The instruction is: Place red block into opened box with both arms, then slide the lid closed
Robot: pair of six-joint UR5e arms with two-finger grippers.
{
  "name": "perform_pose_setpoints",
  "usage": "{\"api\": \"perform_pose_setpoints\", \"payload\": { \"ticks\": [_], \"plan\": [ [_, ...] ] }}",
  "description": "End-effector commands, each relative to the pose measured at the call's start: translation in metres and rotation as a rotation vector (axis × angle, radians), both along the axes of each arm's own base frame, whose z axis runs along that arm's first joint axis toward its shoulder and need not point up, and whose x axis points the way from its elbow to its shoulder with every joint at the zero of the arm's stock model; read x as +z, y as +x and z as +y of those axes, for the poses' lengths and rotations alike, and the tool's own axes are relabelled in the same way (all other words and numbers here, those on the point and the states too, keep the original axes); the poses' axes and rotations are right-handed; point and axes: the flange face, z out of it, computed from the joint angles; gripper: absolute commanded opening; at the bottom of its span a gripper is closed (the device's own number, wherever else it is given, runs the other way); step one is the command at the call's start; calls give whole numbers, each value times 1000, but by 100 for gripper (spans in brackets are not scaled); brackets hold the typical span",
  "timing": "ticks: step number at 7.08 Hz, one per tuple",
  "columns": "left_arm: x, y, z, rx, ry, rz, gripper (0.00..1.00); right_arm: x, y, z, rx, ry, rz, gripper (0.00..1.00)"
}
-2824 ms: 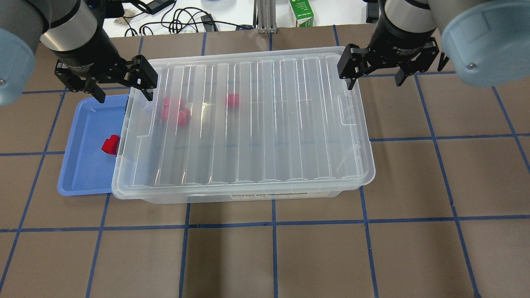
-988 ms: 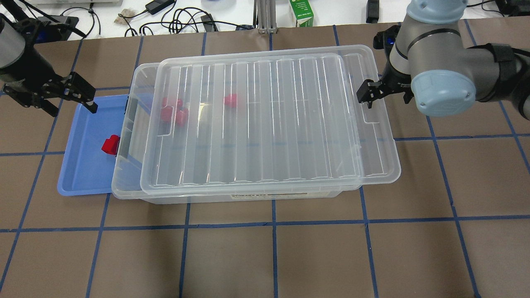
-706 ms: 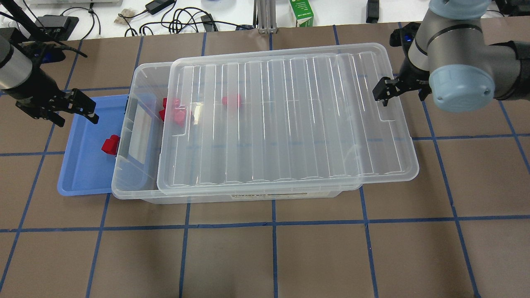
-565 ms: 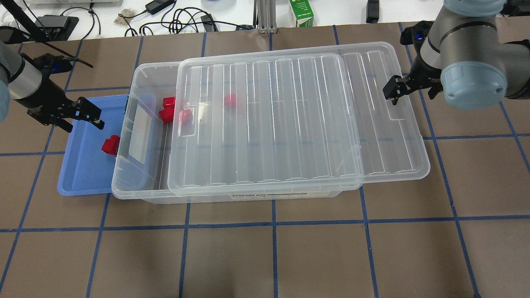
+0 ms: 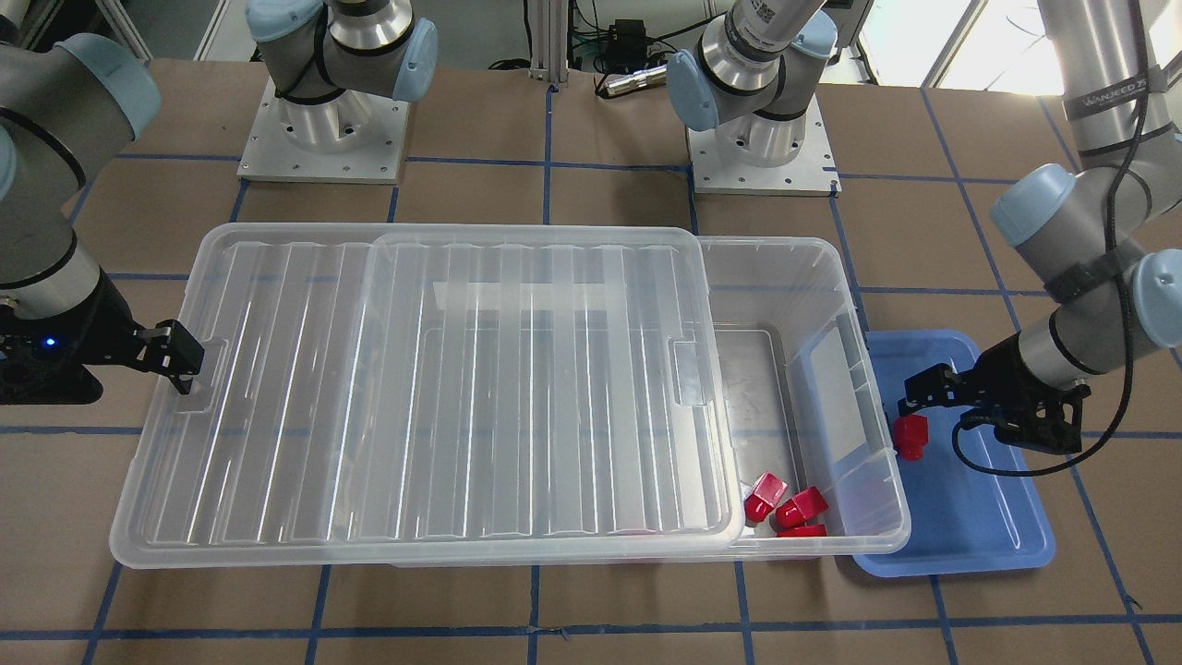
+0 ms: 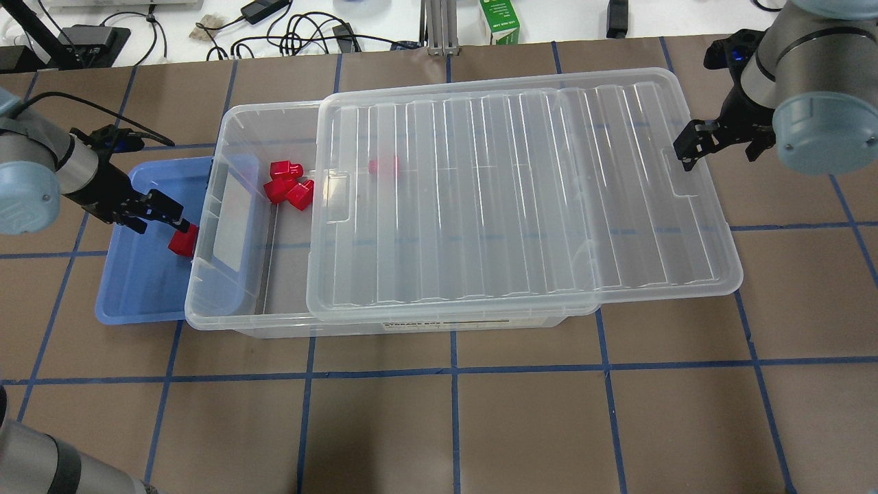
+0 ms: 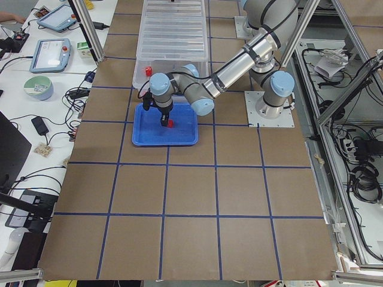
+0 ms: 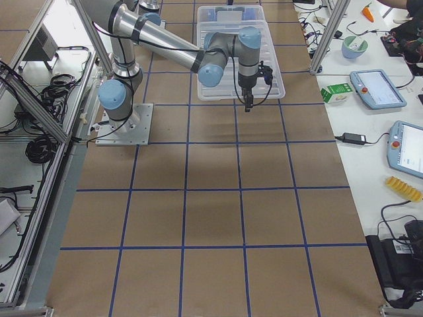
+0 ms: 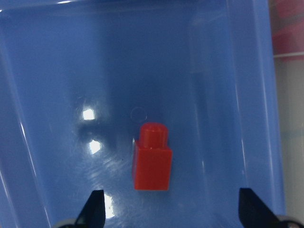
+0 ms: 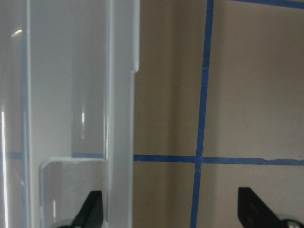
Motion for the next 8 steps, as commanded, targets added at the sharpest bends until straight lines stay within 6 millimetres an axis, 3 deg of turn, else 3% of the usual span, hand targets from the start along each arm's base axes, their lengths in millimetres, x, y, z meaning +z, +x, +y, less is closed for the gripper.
{"api": "perform_pose_setpoints", "payload": {
  "ticks": [1, 2, 3, 4, 5, 6, 7, 8],
  "plan": [
    [-44, -3, 8, 4, 8, 4, 100, 3, -14, 1, -4, -2, 5, 100],
    [-49, -3, 9, 6, -1, 0, 95, 3, -15, 1, -6, 0, 6, 100],
    [-46, -2, 6, 3, -22, -10, 40, 4, -15, 1, -6, -3, 8, 100],
    [-45, -2, 6, 3, -25, -10, 12, 5, -16, 3, -7, -4, 9, 100],
    [-46, -3, 6, 5, -26, -7, 5, 5, -18, 3, -11, -4, 10, 100],
    [-32, -7, 3, 3, -46, -19, 3, 5, -21, 3, -9, -2, 9, 100],
    [-9, -11, 0, 8, -64, -37, 4, 5, -22, 3, -4, -3, 9, 100],
    [30, -11, -1, 12, -44, -23, 4, 5, -22, 3, 4, 0, 12, 100]
  ]
}}
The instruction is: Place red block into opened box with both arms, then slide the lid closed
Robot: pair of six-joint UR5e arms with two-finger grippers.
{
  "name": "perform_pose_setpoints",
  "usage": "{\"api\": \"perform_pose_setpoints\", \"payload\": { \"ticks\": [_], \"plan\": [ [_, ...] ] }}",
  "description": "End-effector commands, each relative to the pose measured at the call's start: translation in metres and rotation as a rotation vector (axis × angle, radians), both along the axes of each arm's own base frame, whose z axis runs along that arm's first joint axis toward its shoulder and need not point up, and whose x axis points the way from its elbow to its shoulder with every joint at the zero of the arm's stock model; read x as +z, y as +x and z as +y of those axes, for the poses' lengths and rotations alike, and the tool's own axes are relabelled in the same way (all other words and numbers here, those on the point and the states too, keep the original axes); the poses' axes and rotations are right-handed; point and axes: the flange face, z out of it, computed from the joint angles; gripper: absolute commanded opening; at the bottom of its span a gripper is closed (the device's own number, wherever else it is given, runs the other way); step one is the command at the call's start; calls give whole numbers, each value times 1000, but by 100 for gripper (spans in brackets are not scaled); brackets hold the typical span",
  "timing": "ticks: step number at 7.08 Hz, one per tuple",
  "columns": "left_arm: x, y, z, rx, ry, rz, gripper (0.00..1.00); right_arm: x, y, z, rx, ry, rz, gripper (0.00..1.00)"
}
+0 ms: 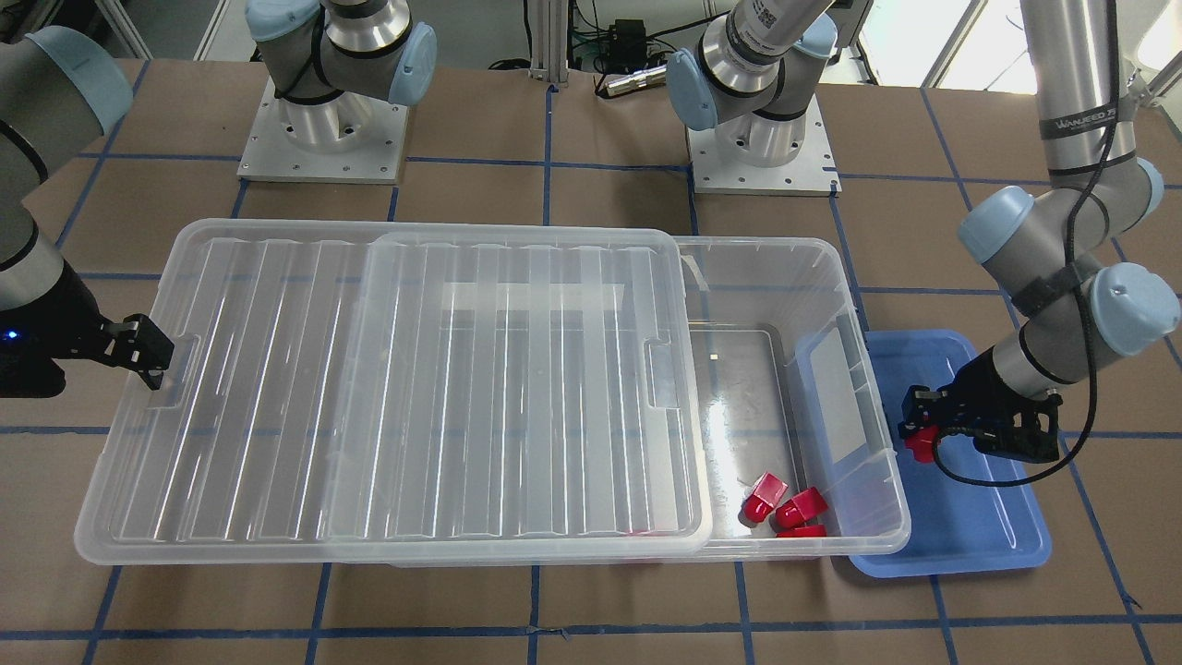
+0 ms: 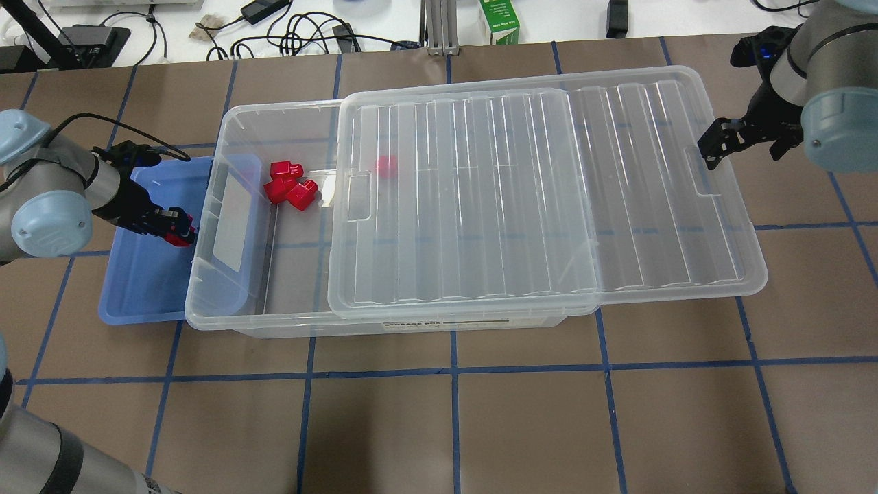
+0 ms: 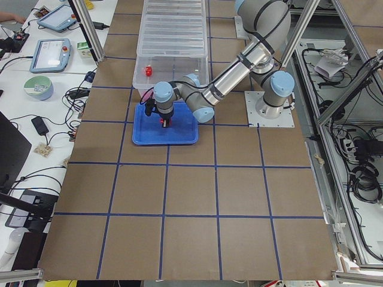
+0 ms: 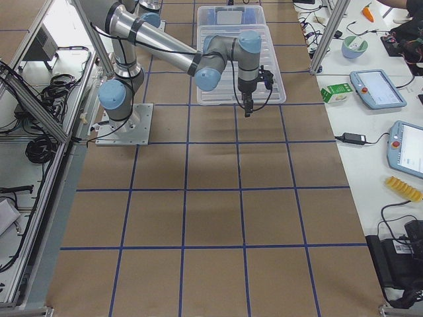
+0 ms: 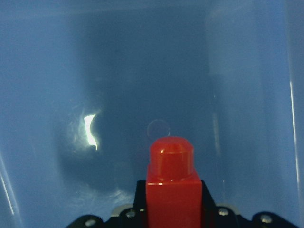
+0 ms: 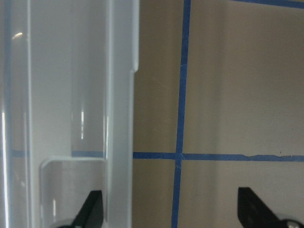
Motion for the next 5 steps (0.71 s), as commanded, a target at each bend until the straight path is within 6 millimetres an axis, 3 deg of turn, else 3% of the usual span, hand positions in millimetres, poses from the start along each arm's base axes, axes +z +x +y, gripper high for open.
{"api": "perform_pose_setpoints", "payload": {
  "ticks": [1, 2, 3, 4, 5],
  "plan": [
    [85, -6, 3, 4, 19, 8, 4, -1, -1, 1, 14, 5, 4, 100],
    [130, -21, 12, -11, 23, 10, 5, -1, -1, 0, 14, 4, 4, 100],
    [178, -58, 18, -7, 17, -8, 6, 1, -1, 1, 19, 0, 7, 100],
    [218, -123, 26, 39, 20, -16, 6, 1, -1, 1, 32, 4, 9, 100],
    [229, -196, 36, 24, 19, -36, 6, 4, -1, 2, 34, -2, 12, 100]
  ]
}}
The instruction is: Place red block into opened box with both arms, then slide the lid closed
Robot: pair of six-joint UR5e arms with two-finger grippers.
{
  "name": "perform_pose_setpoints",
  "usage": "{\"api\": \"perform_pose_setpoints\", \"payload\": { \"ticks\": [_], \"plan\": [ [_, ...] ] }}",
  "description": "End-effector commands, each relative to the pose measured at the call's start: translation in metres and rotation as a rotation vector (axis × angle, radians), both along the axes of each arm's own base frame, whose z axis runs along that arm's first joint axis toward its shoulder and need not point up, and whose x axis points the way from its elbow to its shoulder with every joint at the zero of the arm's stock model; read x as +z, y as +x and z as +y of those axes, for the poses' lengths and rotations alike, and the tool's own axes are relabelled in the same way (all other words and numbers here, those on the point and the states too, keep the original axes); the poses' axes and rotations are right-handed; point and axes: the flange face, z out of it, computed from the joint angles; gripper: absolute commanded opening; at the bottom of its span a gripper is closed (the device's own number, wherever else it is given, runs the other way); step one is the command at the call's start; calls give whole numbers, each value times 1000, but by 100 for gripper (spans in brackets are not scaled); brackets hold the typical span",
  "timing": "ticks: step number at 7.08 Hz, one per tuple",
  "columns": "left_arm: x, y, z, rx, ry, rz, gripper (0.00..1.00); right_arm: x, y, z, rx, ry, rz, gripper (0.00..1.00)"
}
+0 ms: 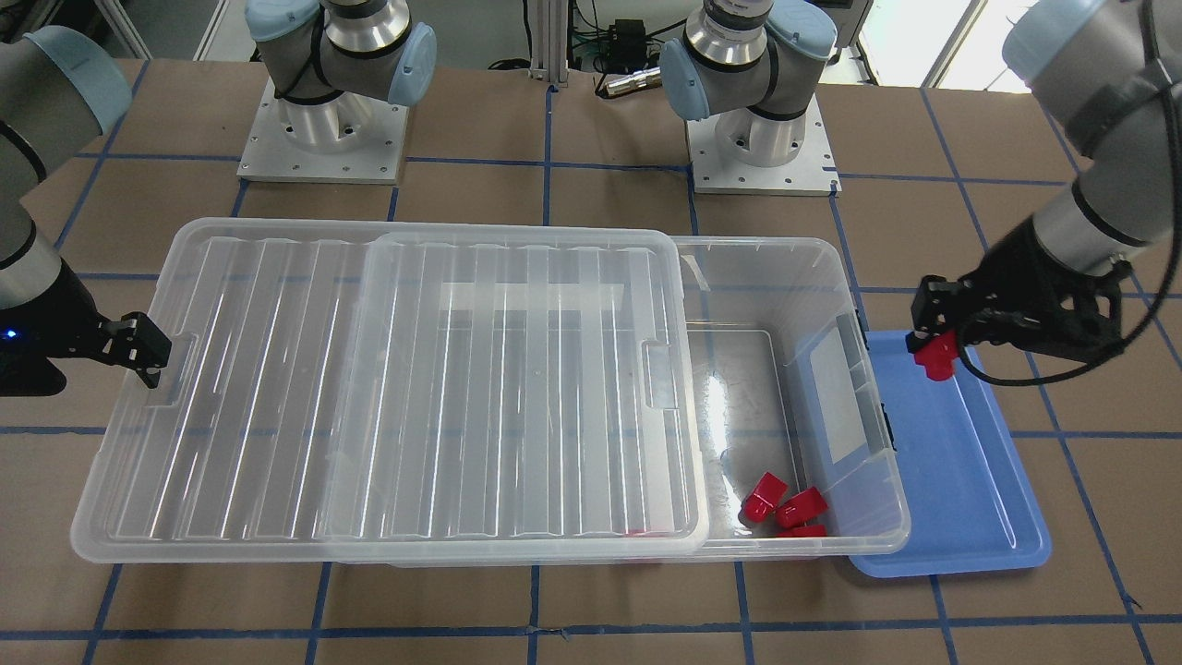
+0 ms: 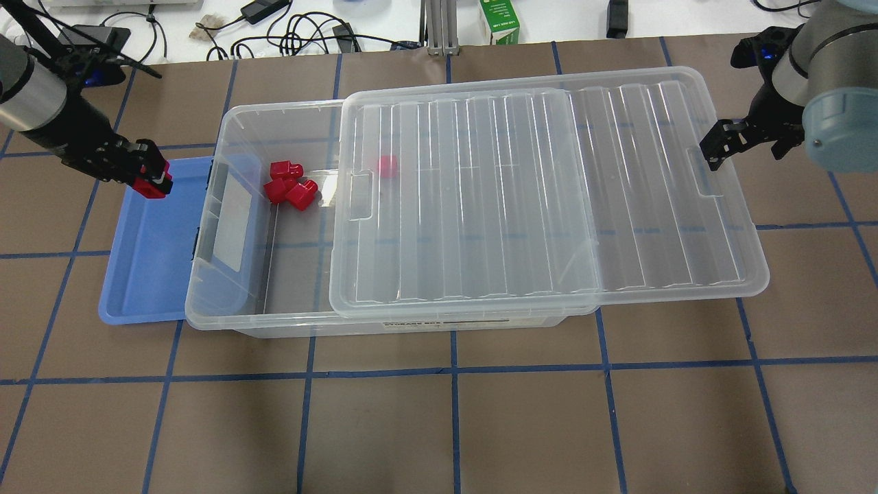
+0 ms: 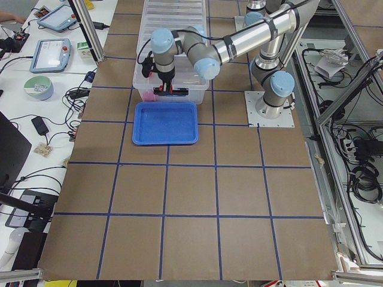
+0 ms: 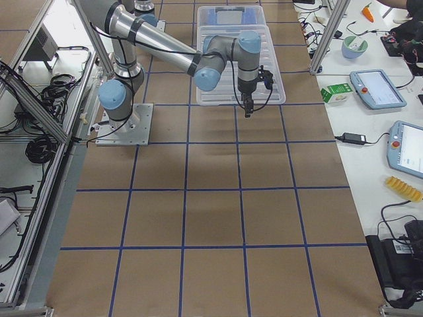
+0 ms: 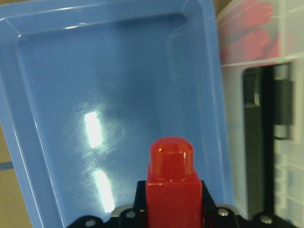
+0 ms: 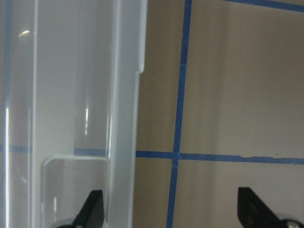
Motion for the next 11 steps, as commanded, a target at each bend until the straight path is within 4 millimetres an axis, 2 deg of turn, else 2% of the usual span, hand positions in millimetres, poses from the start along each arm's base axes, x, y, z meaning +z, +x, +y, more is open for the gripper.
{"api": "perform_pose_setpoints", "payload": {
  "ticks": [1, 2, 3, 4, 5, 6, 7, 8, 11],
  "plan": [
    [18, -130, 21, -10, 10, -26, 6, 10, 1, 2, 4, -16, 3, 100],
    [-19, -135, 18, -13, 27, -24, 6, 24, 4, 1, -1, -40, -3, 100],
    [-59, -134, 24, -17, -1, -28, 6, 66, 17, 5, 0, -52, -40, 100],
    [-87, -135, 27, -15, -36, -33, 6, 118, 31, 15, -43, -60, -123, 100],
    [-98, -132, 25, -12, -30, -32, 6, 152, 51, 26, -48, -28, -140, 100],
    [-118, -132, 23, -4, -2, -28, 6, 171, 81, 32, -88, -36, -135, 100],
    [-137, -133, 23, -14, 4, -29, 6, 177, 125, 41, -130, -27, -146, 100],
    [-151, -136, 28, -7, 31, -27, 6, 174, 155, 46, -99, -19, -124, 100],
    [-184, -136, 28, 3, 56, -27, 6, 166, 162, 46, -90, -7, -128, 100]
  ]
}}
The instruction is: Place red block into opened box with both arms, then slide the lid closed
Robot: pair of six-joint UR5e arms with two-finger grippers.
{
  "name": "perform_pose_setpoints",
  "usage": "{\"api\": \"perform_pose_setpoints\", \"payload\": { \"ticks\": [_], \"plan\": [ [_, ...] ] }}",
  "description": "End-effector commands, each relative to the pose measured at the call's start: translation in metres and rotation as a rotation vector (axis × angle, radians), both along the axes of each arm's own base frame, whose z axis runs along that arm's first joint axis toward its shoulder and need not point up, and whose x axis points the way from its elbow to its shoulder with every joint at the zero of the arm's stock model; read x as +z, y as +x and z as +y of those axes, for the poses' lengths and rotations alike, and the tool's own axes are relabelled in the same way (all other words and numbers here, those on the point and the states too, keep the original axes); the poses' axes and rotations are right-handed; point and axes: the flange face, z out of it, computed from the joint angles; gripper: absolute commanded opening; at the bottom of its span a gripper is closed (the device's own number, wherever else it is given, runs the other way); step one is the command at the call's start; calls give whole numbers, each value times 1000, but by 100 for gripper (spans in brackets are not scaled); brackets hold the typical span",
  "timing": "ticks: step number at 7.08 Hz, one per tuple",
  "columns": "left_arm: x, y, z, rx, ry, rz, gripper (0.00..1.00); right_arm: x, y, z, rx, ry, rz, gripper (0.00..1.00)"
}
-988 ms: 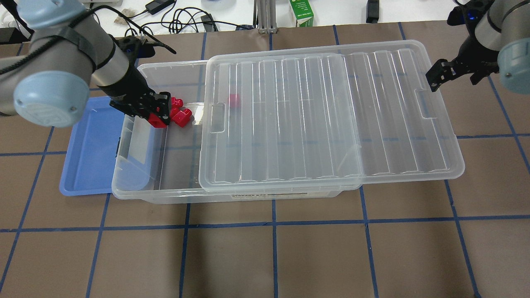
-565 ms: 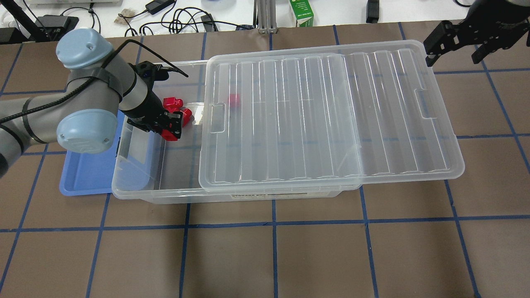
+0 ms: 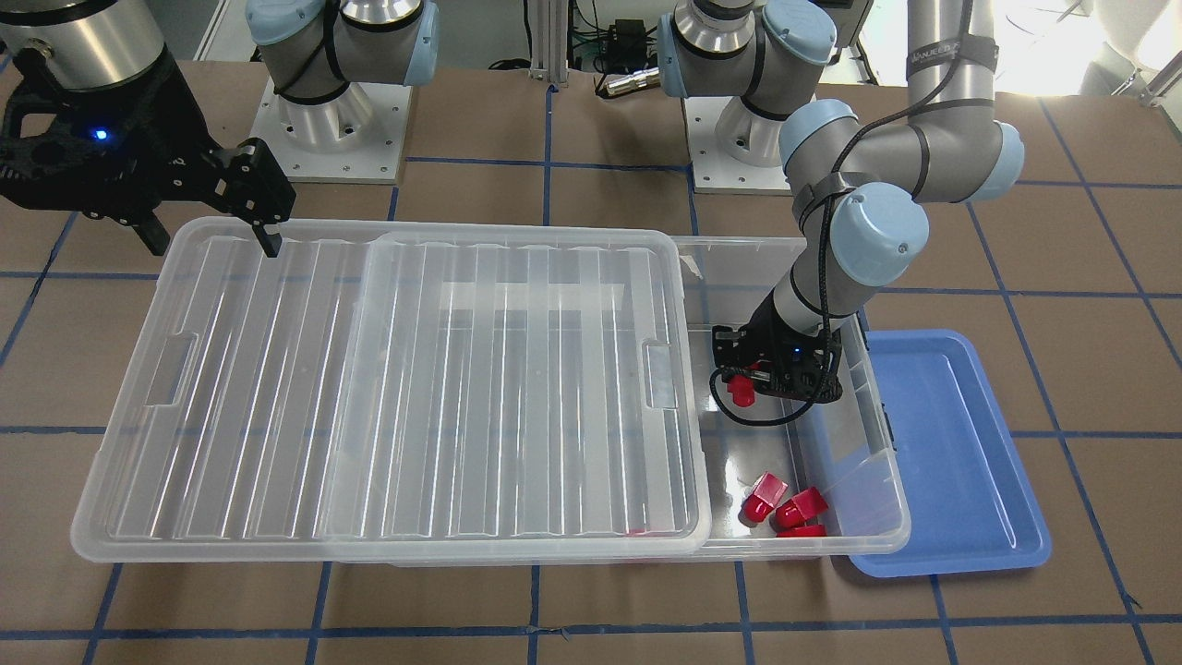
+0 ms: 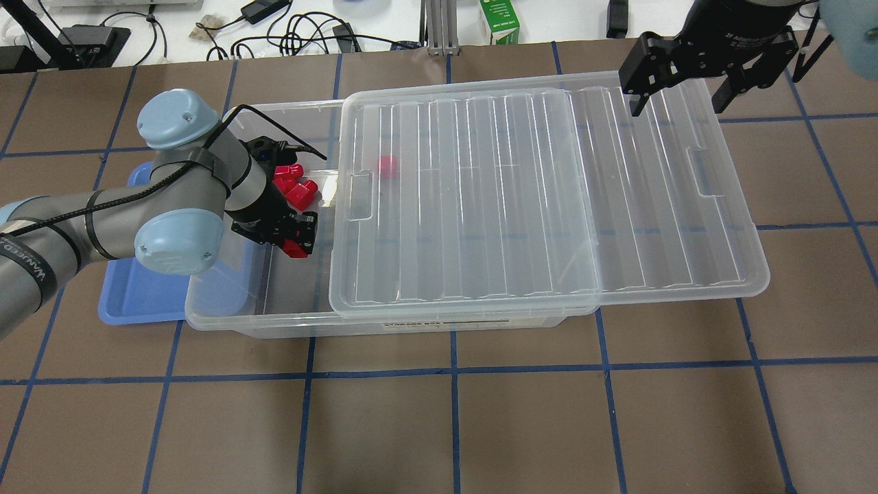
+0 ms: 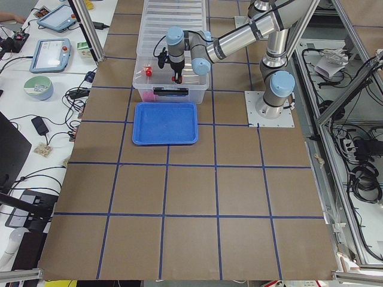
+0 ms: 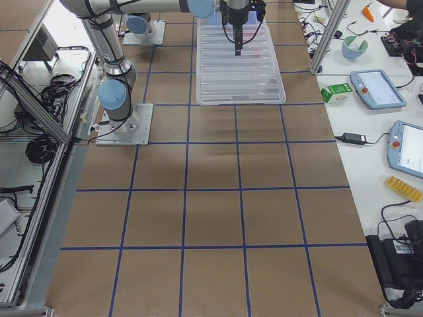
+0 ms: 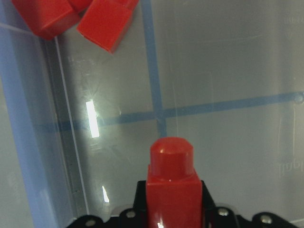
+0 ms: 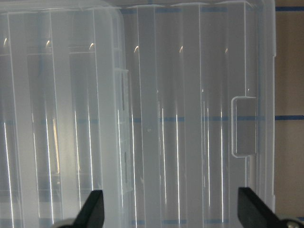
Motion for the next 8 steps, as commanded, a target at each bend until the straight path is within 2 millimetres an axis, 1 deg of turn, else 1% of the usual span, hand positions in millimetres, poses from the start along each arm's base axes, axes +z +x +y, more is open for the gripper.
{"api": "perform_pose_setpoints", "payload": {
  "ticks": [1, 2, 3, 4, 5, 6, 7, 8],
  "plan": [
    [-22, 0, 1, 3, 3, 0, 33, -4, 3, 0, 7, 7, 1, 100],
    [-21, 0, -2, 31, -12, -1, 70, -3, 1, 0, 8, 8, 6, 100],
    [-16, 0, -4, 83, -17, -4, 90, -2, 1, 0, 12, 8, 6, 100],
    [-1, 1, -5, 92, -49, -10, 98, -3, 0, 0, 11, 10, 18, 100],
    [18, 0, -3, 91, -75, -10, 100, -3, -1, -1, 14, 12, 26, 100],
    [51, -1, -2, 91, -83, -9, 100, -3, -6, -6, 11, 5, 27, 100],
    [97, -1, -5, 91, -80, -7, 100, -13, -32, -16, 5, 32, 71, 100],
    [155, -4, -3, 83, -70, -7, 100, -17, -83, -21, 2, 47, 87, 100]
  ]
}}
